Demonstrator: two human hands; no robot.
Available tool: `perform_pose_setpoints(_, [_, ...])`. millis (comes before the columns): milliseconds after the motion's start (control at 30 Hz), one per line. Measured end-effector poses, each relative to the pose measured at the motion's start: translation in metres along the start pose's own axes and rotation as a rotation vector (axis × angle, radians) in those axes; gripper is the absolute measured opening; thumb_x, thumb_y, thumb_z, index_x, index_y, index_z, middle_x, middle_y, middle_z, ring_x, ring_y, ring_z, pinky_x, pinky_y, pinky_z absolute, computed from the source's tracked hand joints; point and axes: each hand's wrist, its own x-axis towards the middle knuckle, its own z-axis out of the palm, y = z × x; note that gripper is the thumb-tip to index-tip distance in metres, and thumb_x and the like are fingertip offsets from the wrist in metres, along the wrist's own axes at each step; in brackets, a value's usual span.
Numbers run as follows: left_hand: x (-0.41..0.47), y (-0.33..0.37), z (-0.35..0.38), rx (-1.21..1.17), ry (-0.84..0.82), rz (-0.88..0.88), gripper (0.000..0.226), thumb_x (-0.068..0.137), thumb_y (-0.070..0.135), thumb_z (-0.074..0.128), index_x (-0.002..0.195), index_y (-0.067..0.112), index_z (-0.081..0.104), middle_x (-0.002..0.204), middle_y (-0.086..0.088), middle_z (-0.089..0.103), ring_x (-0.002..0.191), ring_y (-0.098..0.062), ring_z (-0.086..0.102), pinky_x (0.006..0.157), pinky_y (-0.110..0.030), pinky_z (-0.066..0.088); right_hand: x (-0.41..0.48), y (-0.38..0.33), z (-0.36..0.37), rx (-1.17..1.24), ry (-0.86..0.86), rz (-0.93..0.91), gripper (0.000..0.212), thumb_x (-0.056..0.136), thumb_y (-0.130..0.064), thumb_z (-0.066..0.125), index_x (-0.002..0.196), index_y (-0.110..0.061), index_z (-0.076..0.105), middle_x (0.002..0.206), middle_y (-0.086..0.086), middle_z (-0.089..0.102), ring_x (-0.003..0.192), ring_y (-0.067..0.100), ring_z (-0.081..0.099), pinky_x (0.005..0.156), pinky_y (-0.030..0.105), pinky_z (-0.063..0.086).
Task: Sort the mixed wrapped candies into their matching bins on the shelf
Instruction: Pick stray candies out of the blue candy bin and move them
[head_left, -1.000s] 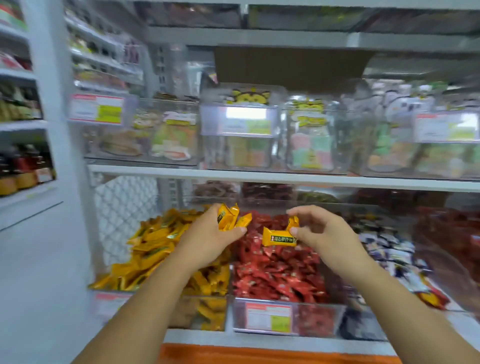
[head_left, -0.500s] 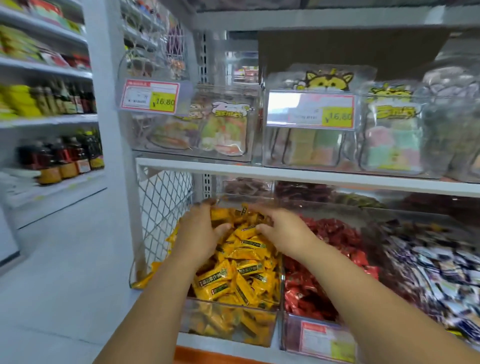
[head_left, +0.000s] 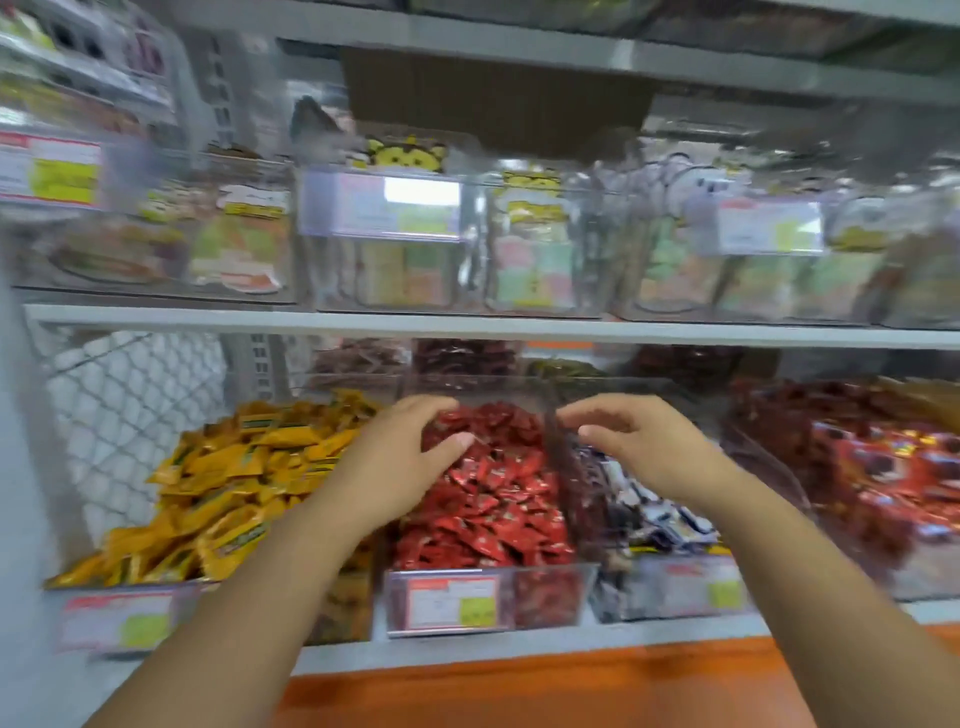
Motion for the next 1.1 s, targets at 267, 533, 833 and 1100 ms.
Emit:
perform_pose_setpoints(267, [0.006,0.051,0.084,-0.033,-0.256,0.15,0.057,0.096,0.049,0.043,0.148,0.032,0.03,0.155,0.017,0.022,0.142,0.0,0.019,0.115,-0.017,0.012,-0.038,0.065,-0.056,-0.074,-0.173,0.295,0.014,0.093,-0.005,0.059,0.09,-0.003,0.072,0.093,0.017,0.073,0.077,0.019,0.067,0.068,0.023,0.053])
perform_pose_setpoints(533, [0.009,0.054,0.103,0.061,-0.291,0.228,0.062,0.091,0.064,0.027,0.149,0.044,0.021,0.156,0.026,0.007,0.143,0.004,0.008,0.117,-0.025,0.011,-0.035,0.094,-0.03,-0.14,-0.498,0.329,0.023,0.098,-0.031,0.053,0.115,-0.041,0.065,0.124,-0.015,0.062,0.112,0.01,0.06,0.102,0.038,0.046])
perform_pose_setpoints(833, [0.007,0.052,0.106,0.058,-0.279,0.215,0.063,0.089,0.071,0.021,0.148,0.047,0.02,0.155,0.029,0.006,0.143,0.006,0.009,0.118,-0.029,0.015,-0.031,0.1,-0.022,0.074,-0.466,0.356,0.026,0.092,-0.014,0.063,0.115,-0.025,0.061,0.099,0.004,0.07,0.088,0.016,0.059,0.086,0.04,0.05])
perform_pose_setpoints(1100, [0.009,0.06,0.108,0.035,-0.257,0.236,0.046,0.096,0.058,0.028,0.14,0.05,0.034,0.153,0.03,0.014,0.139,0.01,0.004,0.117,-0.03,0.01,-0.032,0.088,-0.021,-0.079,-0.5,0.362,0.03,0.095,-0.022,0.057,0.124,-0.031,0.054,0.109,-0.003,0.067,0.099,0.014,0.062,0.089,0.029,0.047])
